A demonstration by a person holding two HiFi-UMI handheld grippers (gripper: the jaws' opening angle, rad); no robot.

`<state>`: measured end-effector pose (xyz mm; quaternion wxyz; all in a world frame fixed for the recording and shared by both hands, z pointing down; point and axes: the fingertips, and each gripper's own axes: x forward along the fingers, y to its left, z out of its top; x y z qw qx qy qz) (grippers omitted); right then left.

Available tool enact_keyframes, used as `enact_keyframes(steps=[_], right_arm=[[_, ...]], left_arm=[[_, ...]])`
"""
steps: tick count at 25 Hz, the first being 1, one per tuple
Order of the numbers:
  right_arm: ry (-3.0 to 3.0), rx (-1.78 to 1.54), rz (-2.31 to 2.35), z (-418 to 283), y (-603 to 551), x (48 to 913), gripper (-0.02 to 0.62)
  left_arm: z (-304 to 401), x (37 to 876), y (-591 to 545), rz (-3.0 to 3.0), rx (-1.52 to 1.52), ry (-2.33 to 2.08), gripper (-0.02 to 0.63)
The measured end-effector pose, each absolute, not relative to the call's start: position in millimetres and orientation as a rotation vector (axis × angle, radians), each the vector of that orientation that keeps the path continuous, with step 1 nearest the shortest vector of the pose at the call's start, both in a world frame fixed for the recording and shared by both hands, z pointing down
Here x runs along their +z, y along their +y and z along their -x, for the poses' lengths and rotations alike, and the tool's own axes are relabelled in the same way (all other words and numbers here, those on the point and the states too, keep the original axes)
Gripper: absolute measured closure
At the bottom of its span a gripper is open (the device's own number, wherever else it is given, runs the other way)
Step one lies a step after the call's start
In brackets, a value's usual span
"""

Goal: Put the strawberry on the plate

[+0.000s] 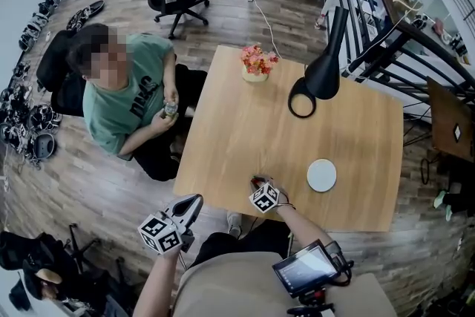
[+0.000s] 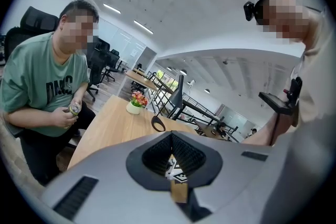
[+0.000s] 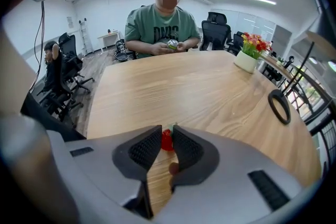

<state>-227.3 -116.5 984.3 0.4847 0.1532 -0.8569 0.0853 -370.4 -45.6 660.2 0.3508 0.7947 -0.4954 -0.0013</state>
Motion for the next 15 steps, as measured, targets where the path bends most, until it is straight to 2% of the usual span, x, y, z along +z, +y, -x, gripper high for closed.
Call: enact_keyframes(steps=[15], right_arm=[[-2.149, 0.255, -0.440, 231, -110, 951, 0.531]], left_arm=[[379, 652, -38, -2.089, -0.015, -1.267, 0.603]])
